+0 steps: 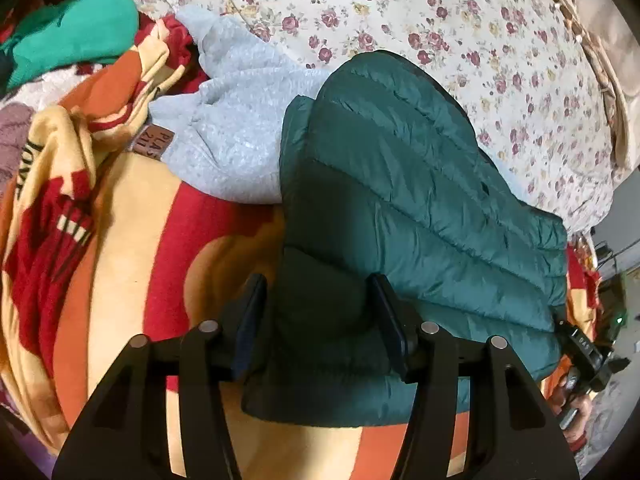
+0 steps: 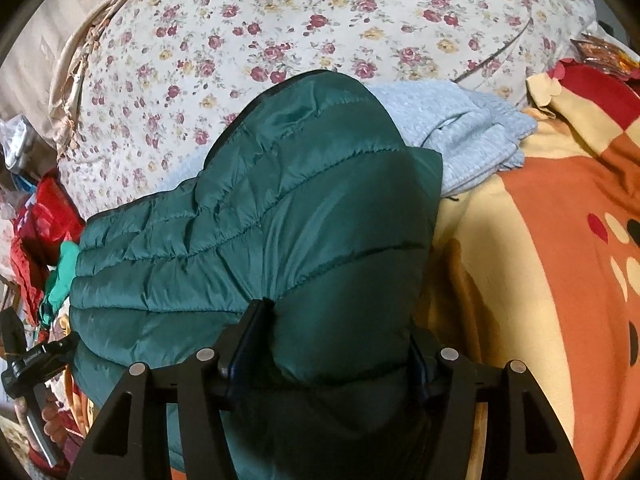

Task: Fold large clothes
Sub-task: 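Lift the folded jacket with both tools and fold it over again, then press the folded jacket flat and open both tools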

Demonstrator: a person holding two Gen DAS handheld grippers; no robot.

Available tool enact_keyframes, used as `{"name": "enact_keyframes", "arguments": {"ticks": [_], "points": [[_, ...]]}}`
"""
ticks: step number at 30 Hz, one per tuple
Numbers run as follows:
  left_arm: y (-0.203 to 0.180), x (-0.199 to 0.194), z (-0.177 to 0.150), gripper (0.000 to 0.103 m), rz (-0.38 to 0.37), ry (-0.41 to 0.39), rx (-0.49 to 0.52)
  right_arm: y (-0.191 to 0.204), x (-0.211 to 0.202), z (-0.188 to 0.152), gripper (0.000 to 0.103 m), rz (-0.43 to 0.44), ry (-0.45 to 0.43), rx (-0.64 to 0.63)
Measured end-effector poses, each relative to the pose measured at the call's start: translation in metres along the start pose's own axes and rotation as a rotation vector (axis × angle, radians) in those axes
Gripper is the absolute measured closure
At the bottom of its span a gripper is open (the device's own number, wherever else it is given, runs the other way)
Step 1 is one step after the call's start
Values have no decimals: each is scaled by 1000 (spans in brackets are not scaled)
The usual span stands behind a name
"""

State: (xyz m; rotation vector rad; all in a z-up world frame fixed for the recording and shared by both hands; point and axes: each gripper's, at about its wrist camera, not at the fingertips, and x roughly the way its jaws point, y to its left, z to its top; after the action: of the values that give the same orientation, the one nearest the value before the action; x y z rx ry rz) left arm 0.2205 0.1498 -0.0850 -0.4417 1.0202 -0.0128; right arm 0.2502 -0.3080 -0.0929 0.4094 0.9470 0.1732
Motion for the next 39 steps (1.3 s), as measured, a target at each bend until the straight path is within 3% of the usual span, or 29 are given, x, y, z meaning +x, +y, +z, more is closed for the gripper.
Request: {"name": "enact_keyframes", "arguments": {"ticks": [3,6,11,13,18,21,29,31,34,39], "points": [[3,-2,-2,47,5,5,-20,-3,-5,-1,39,-7,-9,38],[2,-19,-7,47,31,-24,-31,5,-27,-4,39,-68,-79,19],[-15,-69,-23,47,131,-200,61,35,-68,-20,39,-159,-221,-89],[-18,-75,-27,47,148,-232,85,47,-74,-27,39,-176,-248,-120],[-15,-46,-36,47,163,-136,86,68,-51,-50,39,-162,-179,-172],[-15,-17,-46,47,199,-51,106,76,-33,-62,39,-226,-153,-217],[-24,-45,-68,47,215,-162,133,84,-56,-79,39,-180,-220,-182],[-26,-39,-74,45,222,-151,135,83,-44,-87,38,-174,-167,-168],[-26,-17,-81,45,240,-56,145,83,-38,-97,38,-196,-142,-176],[-32,-35,-87,45,253,-101,163,78,-50,-99,38,-162,-131,-139]]}}
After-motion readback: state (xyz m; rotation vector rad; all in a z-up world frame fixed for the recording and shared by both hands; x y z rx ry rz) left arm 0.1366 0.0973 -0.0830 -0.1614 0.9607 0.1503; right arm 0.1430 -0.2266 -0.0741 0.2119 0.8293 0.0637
